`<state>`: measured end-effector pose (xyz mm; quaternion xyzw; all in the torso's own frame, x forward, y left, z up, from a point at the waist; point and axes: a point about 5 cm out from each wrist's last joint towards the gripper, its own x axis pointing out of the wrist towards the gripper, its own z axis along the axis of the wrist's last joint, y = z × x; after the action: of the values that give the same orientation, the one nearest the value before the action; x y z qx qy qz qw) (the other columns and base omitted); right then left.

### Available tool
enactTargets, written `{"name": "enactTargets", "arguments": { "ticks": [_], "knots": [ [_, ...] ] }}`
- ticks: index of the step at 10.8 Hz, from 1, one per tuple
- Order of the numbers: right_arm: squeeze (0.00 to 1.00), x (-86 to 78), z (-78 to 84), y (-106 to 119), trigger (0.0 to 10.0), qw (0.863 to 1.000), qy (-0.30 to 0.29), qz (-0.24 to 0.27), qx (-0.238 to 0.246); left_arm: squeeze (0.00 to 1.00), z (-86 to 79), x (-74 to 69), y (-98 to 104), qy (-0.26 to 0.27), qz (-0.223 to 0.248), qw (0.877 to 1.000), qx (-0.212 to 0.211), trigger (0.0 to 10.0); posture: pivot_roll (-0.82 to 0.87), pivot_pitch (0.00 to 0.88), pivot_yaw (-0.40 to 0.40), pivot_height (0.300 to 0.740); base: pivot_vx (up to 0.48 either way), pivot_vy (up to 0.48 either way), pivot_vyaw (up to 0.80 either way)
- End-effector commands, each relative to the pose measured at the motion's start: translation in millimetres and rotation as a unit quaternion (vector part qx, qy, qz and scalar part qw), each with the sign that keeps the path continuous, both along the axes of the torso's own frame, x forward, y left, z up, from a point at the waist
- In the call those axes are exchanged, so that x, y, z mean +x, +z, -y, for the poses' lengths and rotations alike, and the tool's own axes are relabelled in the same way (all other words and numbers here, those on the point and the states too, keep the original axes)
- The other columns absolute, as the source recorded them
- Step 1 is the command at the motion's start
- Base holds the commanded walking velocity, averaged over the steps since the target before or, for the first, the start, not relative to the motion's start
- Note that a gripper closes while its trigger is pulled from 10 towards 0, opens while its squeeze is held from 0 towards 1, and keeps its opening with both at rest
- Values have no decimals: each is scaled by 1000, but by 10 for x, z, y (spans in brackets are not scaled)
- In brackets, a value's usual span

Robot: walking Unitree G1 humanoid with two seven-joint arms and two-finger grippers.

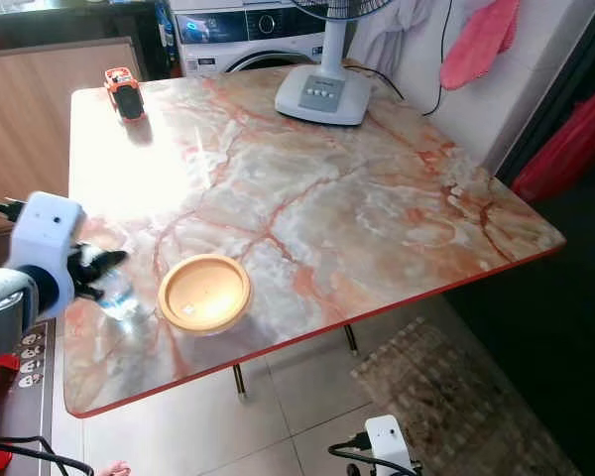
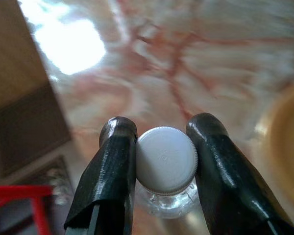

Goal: Restocking fridge

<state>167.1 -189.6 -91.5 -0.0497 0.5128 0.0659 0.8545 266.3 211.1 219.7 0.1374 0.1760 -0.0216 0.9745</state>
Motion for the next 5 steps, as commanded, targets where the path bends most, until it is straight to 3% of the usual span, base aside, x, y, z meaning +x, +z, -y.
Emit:
{"name": "enactTargets", "arguments": {
  "ticks": [1,2,3,4,5],
  "knots": [
    [0,-20,40,-4,10000,1000,-6,-4,-4,0,0,79,153,19,83,996,10,0,106,64,-73,740,0,0,0],
    [0,-21,38,-5,10000,1000,-7,-4,-3,0,-13,110,229,47,132,990,-2,0,102,62,-73,740,0,0,0],
    [0,-22,39,-5,10000,1000,-9,-3,-3,0,-30,129,289,76,177,981,28,0,97,62,-73,740,0,0,0],
    [0,-23,41,-5,10000,1000,-10,-3,-3,0,-12,142,309,93,211,973,16,1216,97,58,-73,740,0,0,0],
    [0,-26,44,-6,10000,1000,-11,-3,-4,0,55,143,277,96,254,962,5,10000,101,54,-72,740,0,0,0]
  ]
}}
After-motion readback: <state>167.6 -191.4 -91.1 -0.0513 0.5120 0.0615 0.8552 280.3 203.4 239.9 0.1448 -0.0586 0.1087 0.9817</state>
